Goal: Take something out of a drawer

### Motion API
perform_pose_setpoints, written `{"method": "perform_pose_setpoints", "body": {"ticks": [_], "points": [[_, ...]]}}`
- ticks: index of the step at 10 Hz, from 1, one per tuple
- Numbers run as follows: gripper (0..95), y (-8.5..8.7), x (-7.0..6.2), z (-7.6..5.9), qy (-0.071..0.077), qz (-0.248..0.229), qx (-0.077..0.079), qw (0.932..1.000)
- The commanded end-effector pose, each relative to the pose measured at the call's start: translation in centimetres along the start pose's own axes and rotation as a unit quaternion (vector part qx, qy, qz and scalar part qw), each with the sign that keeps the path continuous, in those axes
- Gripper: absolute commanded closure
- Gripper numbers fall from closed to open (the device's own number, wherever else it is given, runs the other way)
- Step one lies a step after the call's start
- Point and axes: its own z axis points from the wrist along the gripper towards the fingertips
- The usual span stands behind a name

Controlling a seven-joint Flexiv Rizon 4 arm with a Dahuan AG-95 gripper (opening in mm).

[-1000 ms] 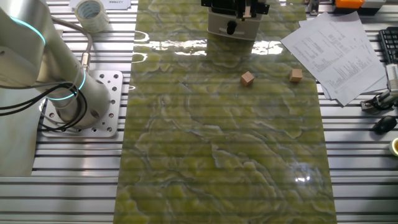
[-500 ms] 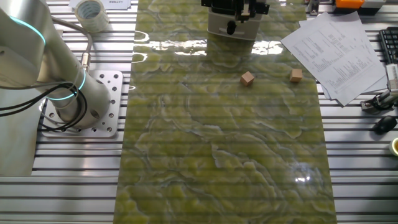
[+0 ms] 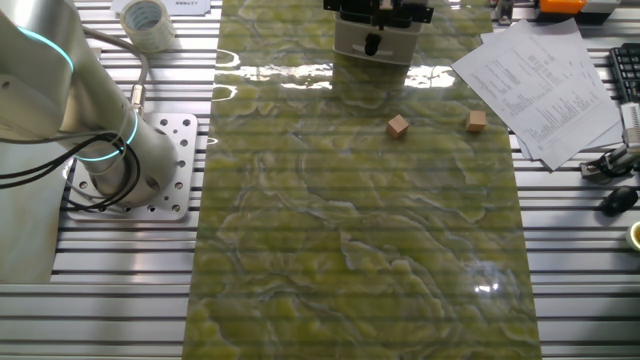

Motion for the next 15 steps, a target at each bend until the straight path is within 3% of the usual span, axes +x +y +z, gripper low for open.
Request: {"method": "perform_pose_setpoints", "body": {"ticks": [1,3,5,7,9,10,11,15], "points": [[57.0,0.8,0.2,0.5,-0.002,0.007,0.000,1.0000],[57.0,1.0,0.2,0.6,-0.001,0.016,-0.002,0.9999],[57.0,1.4,0.3,1.1,0.000,0.033,-0.018,0.9993],[57.0,2.0,0.3,1.6,-0.004,0.043,-0.018,0.9989],[57.0,2.0,0.3,1.6,-0.021,0.021,-0.018,0.9994],[57.0,2.0,0.3,1.6,-0.032,0.023,-0.020,0.9990],[57.0,2.0,0.3,1.6,-0.035,0.034,-0.022,0.9986],[57.0,2.0,0.4,1.7,-0.020,0.074,-0.045,0.9960]]}}
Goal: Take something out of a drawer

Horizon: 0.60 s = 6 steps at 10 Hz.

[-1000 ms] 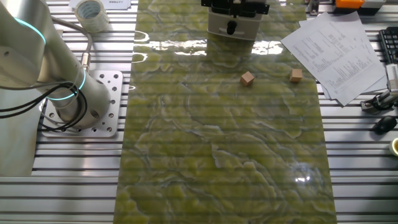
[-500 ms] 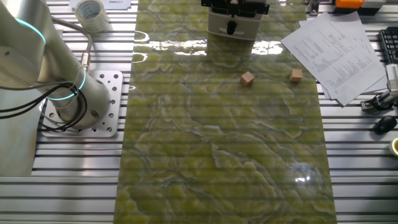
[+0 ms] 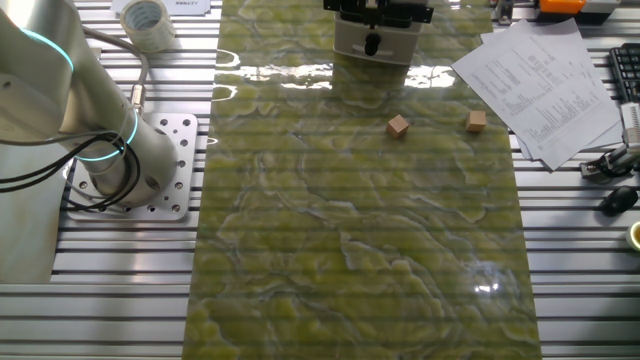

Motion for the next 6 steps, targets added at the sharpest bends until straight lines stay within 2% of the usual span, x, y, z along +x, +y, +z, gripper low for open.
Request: {"method": "perform_pose_setpoints", "body": {"ticks": [1,6], "points": [[57.0,0.3,0.1,0.7,0.019,0.040,-0.012,0.9989],[57.0,0.0,-0.2,2.0,0.016,0.047,-0.009,0.9988]]}}
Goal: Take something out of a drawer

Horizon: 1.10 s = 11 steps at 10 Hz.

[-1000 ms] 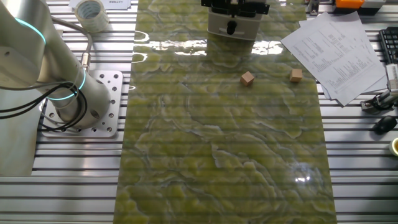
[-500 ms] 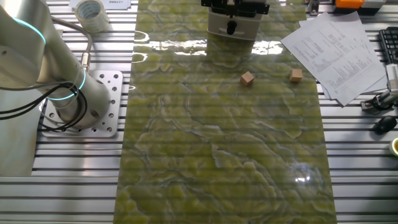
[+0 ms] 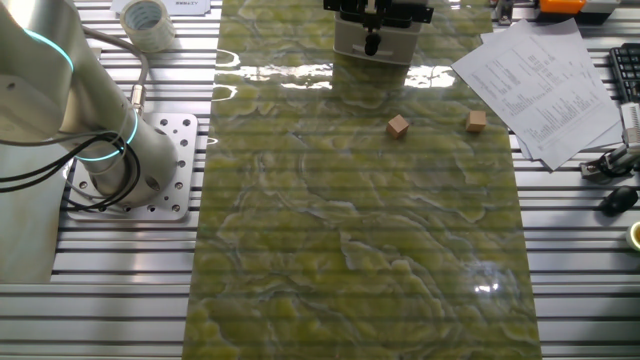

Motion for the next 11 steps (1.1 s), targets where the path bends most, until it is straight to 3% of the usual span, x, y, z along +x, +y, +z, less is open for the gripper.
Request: {"method": "perform_pose_setpoints", "body": {"ticks": [1,6,11], "points": [[57.0,-0.2,0.0,0.2,0.001,-0.003,0.001,1.0000],[57.0,0.4,0.2,1.3,0.003,-0.005,0.002,1.0000],[57.0,-0.5,0.4,2.1,0.001,-0.007,0.001,1.0000]]}}
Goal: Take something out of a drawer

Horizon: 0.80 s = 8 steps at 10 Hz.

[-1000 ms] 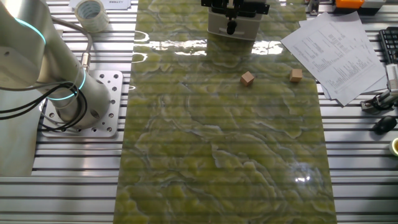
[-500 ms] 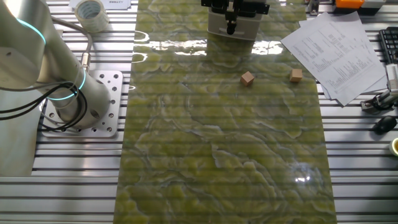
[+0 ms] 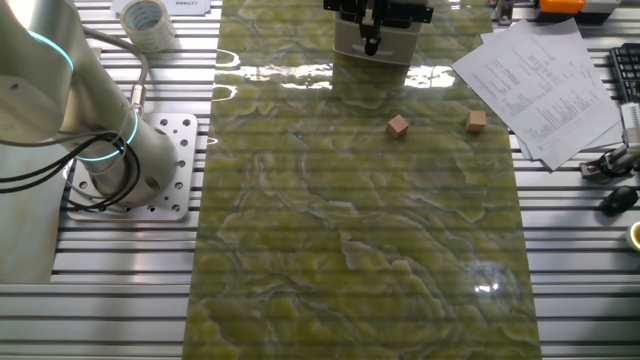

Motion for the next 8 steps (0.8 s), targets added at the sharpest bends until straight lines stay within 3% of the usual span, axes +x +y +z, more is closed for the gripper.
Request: {"method": "perform_pose_setpoints", "body": {"ticks": [1,7,8], "points": [[57.0,0.14,-0.15,0.29,-0.001,0.001,0.000,1.0000],[57.0,0.06,-0.32,0.49,-0.002,-0.023,0.007,0.9997],[38.0,-0.08,-0.40,0.54,-0.002,-0.025,0.009,0.9997]]}}
